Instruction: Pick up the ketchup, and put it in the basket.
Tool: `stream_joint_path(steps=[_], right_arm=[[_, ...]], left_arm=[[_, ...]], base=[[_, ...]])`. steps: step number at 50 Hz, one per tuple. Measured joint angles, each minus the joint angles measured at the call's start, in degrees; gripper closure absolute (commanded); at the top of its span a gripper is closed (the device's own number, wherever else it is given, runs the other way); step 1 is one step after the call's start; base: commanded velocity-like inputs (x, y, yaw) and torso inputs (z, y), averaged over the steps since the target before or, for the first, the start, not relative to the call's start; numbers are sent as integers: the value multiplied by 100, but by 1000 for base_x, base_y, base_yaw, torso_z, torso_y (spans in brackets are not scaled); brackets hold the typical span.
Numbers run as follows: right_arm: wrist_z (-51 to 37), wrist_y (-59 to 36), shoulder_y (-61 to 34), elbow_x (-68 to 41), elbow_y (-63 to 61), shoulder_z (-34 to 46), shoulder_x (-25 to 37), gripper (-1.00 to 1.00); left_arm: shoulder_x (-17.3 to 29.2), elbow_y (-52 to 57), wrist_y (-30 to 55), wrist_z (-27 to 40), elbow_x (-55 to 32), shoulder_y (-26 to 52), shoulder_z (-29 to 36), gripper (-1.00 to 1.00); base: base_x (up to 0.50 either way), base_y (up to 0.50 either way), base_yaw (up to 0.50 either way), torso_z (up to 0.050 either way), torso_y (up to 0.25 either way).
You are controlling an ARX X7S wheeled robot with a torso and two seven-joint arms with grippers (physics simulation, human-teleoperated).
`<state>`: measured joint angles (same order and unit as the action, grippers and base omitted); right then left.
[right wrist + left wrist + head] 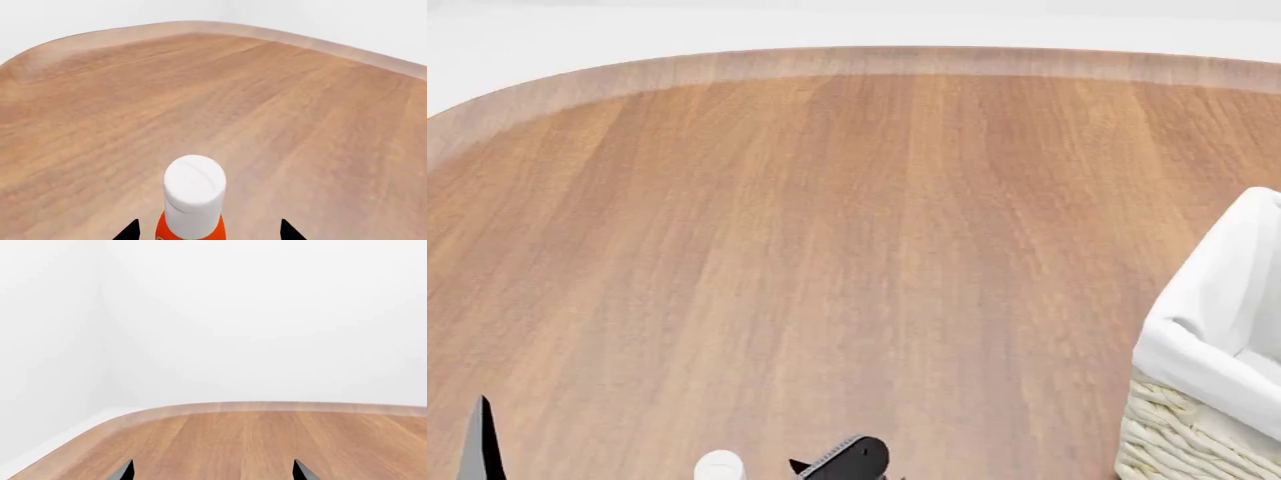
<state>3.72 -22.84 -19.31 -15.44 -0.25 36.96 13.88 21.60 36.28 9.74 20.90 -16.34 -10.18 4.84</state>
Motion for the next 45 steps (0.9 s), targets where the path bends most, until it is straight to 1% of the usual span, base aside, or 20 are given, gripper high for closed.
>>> stream_joint_path(steps=[24, 45], right_arm=[[26, -9, -167, -15, 230, 115, -86, -100], [123, 183, -385, -62, 830, 136, -210, -100]], left_arm=[[42, 56, -40, 45, -50, -43, -18, -100], [87, 115, -20, 84, -100, -48, -19, -100]], base=[[0, 0, 0, 0, 0], [0, 0, 0, 0, 0]])
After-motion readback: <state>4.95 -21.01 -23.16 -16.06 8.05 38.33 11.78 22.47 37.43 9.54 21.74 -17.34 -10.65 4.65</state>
